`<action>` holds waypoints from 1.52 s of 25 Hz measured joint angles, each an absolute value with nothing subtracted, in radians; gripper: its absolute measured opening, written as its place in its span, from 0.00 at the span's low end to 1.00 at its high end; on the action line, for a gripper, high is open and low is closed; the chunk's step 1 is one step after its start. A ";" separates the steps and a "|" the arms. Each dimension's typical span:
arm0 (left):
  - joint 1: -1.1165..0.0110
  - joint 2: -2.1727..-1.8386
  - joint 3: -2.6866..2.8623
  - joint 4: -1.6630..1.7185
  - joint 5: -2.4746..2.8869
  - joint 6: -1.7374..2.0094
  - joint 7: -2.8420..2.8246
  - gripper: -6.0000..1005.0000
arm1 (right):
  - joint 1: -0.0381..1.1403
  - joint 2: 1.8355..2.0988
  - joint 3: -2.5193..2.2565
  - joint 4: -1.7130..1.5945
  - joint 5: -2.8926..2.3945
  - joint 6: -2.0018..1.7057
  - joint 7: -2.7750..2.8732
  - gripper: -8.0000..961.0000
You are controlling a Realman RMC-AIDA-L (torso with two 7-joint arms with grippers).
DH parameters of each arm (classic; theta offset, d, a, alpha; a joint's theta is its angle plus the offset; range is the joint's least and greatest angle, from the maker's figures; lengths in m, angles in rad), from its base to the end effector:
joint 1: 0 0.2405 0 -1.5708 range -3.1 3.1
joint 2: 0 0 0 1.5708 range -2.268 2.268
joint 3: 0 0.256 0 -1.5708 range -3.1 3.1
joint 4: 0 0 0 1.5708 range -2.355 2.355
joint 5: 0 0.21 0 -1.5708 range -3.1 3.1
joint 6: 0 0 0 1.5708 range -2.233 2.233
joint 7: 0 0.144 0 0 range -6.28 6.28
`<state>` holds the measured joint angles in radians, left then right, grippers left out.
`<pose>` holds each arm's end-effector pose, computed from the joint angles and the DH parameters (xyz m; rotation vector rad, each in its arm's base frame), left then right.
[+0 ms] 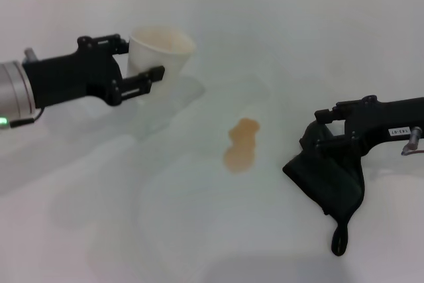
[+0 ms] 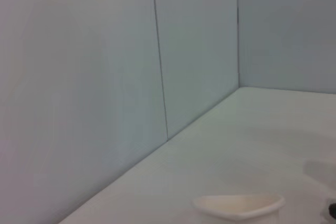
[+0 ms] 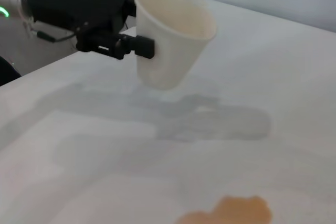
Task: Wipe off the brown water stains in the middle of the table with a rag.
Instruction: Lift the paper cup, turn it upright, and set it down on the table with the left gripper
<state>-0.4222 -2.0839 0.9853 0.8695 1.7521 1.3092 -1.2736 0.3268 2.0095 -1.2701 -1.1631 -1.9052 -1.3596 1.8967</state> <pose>-0.2472 0.3517 0.0109 -2.5738 -0.2881 -0.5667 0.2359 0.3254 0.0125 -2.7622 0.7166 0.3009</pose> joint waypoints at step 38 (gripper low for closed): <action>-0.365 -2.083 0.978 0.499 1.551 1.225 -0.781 0.59 | 0.327 2.010 -1.332 -1.232 -1.905 -1.364 1.908 0.75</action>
<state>-0.3653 -2.0831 0.9781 0.4991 1.5512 1.2251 -0.7809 0.3267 2.0095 -1.3321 -1.2324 -1.9049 -1.3635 1.9082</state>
